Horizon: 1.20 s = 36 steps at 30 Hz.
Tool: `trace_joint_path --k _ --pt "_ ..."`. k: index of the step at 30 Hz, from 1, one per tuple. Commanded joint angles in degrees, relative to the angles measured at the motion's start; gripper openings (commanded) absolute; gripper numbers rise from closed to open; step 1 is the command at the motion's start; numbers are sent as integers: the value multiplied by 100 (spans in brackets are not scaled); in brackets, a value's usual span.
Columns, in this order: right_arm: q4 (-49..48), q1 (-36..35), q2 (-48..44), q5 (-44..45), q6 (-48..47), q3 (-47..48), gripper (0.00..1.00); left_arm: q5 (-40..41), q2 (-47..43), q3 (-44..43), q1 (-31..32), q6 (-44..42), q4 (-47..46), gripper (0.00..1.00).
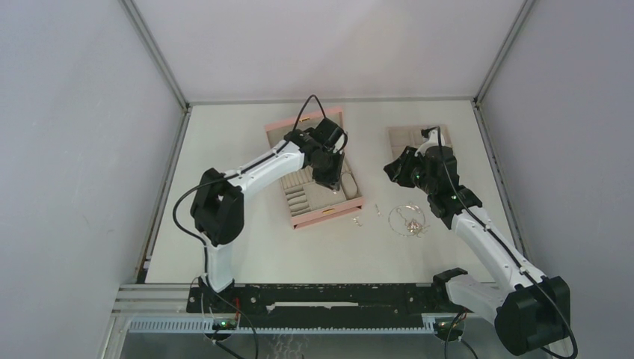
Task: Organize the mixed jewelry
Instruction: Pick up the jewelry from the jewelry box.
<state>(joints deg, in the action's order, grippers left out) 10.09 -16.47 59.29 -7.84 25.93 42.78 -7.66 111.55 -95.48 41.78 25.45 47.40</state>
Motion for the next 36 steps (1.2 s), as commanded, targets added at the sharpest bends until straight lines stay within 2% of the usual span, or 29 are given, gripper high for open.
trace_joint_path --k 1,13,26,31,33,36 --pt "-171 25 12 -31 -86 19 37 -12 40 -208 14 -14 57 26" --pt "-226 29 57 -25 -62 19 37 -48 129 -285 19 -75 136 23" --pt "-279 23 83 -34 -53 19 37 -116 155 -335 18 -119 165 15" --pt "-288 30 72 -32 -53 19 38 -176 166 -348 15 -146 177 8" --pt "-282 31 71 -33 -55 19 38 -176 174 -349 15 -147 190 9" --pt "-270 30 74 -32 -45 19 38 -138 168 -342 16 -146 218 16"
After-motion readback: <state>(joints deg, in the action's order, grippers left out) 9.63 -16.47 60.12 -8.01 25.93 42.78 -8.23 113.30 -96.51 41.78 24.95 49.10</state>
